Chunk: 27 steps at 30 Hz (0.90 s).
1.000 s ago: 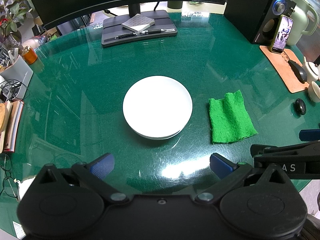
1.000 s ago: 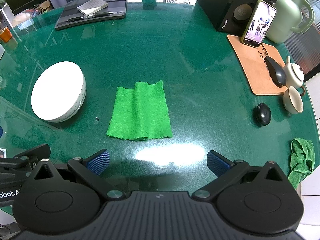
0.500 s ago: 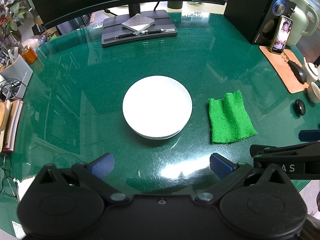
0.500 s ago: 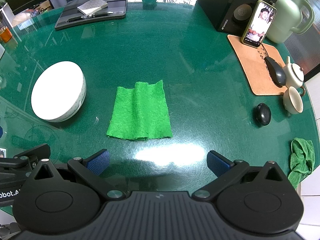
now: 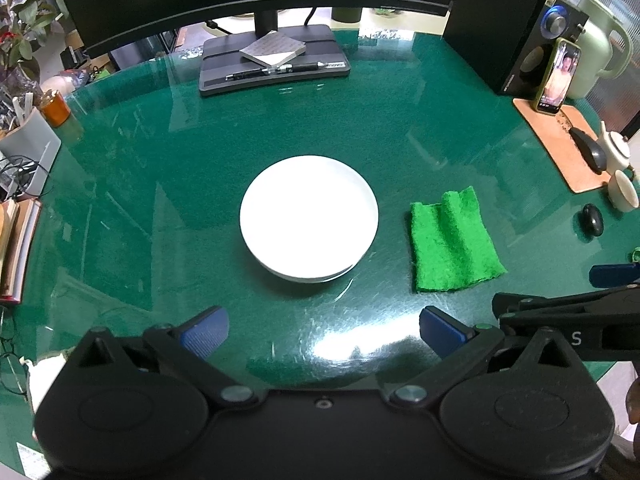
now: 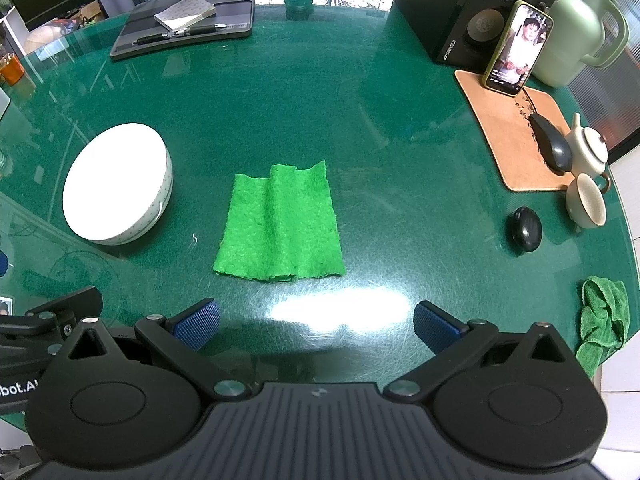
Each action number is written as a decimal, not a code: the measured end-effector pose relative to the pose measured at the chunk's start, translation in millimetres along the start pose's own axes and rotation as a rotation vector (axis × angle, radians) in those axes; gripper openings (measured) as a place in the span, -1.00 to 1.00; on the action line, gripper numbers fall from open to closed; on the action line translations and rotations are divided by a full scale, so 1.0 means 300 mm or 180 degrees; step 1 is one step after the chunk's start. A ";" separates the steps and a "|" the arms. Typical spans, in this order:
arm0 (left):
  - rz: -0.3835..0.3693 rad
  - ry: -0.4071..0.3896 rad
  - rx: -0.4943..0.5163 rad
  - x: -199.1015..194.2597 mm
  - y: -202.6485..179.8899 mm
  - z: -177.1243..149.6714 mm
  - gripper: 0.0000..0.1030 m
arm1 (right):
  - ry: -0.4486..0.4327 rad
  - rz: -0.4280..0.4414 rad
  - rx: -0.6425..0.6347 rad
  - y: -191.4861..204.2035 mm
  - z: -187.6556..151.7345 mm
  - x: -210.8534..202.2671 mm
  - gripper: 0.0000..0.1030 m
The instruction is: Clean bowl
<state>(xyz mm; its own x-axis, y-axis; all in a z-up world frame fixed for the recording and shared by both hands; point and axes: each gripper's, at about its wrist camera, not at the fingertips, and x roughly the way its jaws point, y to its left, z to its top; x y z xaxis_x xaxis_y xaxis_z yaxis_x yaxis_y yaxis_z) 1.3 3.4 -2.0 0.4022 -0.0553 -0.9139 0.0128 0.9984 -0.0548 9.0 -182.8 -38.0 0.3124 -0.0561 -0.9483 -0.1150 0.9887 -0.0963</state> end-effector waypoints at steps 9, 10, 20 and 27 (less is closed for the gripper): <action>-0.0031 0.0004 -0.0018 -0.002 -0.005 -0.003 0.99 | 0.0001 0.0002 -0.0017 0.000 0.001 0.000 0.99; -0.0032 0.0005 -0.0018 -0.002 -0.006 -0.002 0.99 | -0.0002 0.0000 -0.0018 0.000 0.001 0.000 0.99; 0.0070 -0.0323 0.0046 -0.056 -0.007 -0.005 0.98 | -0.0036 -0.0002 -0.0012 -0.002 0.004 -0.009 0.99; 0.0474 -0.2101 0.0280 -0.286 0.031 -0.050 0.99 | -0.2331 -0.0269 0.0166 -0.096 -0.029 -0.308 1.00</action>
